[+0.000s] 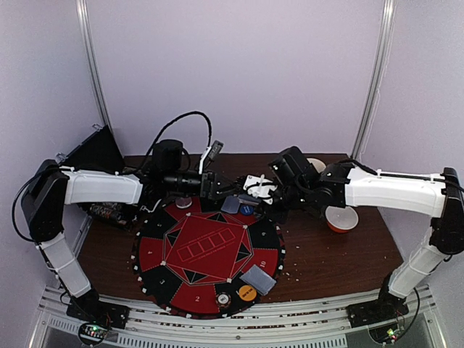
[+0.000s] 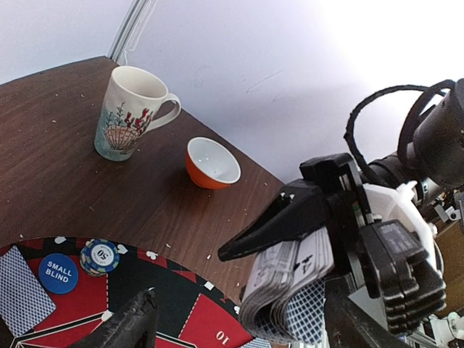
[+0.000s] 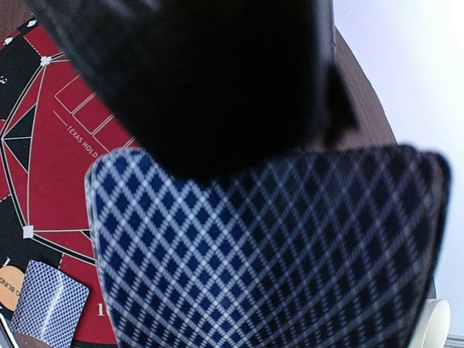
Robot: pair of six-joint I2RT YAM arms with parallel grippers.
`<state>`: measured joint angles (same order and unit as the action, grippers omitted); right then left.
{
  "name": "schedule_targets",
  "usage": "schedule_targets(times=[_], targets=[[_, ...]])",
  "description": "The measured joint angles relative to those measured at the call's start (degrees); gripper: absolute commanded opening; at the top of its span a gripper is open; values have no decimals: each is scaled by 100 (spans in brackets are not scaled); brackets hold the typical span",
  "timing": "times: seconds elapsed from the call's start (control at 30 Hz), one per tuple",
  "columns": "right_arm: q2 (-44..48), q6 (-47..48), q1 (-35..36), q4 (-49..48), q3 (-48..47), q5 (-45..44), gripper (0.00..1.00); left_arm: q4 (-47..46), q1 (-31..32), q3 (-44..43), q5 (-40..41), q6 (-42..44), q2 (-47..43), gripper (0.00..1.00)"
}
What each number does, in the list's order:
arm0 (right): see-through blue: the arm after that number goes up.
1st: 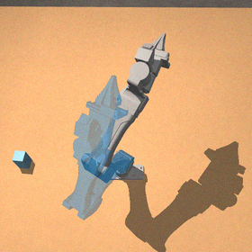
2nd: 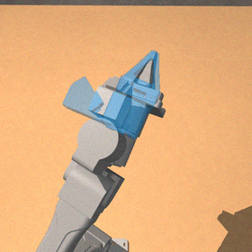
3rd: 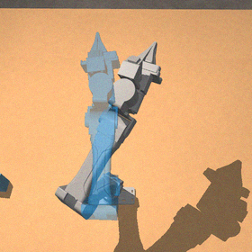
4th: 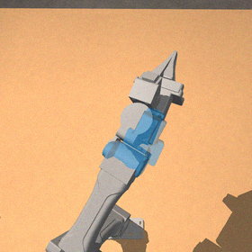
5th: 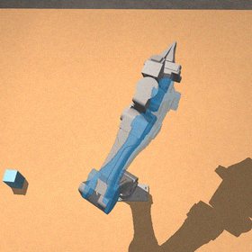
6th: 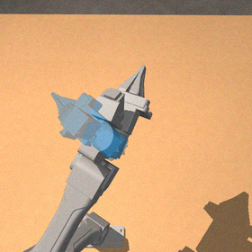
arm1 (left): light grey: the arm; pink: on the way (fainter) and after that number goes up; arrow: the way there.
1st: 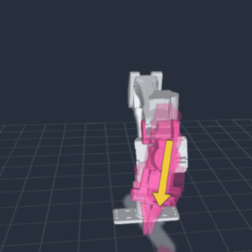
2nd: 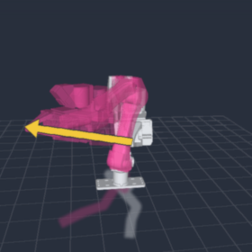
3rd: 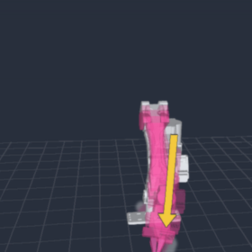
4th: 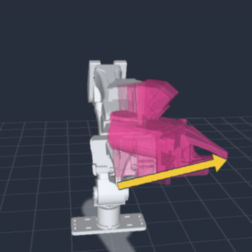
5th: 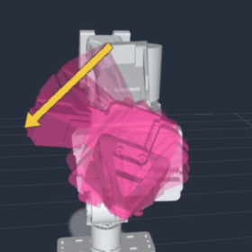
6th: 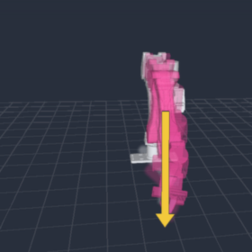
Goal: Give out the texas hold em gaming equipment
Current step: Pick up the poker card from the face-down deck piles.
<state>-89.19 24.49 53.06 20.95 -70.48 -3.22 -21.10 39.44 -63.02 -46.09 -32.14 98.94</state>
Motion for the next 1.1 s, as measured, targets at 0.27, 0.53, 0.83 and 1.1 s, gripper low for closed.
schedule_targets(times=[0.27,0.53,0.83,1.1], targets=[[-282,76,199,-11,-278,68,30,509,85,-146,162,356,39,60],[-330,74,184,17,-297,-87,30,914,221,-256,522,721,-15,38],[-330,68,181,-68,-188,-208,30,1207,251,-197,837,918,-201,27],[-328,63,138,-66,-162,-219,30,1335,238,-177,944,1082,-317,11]])
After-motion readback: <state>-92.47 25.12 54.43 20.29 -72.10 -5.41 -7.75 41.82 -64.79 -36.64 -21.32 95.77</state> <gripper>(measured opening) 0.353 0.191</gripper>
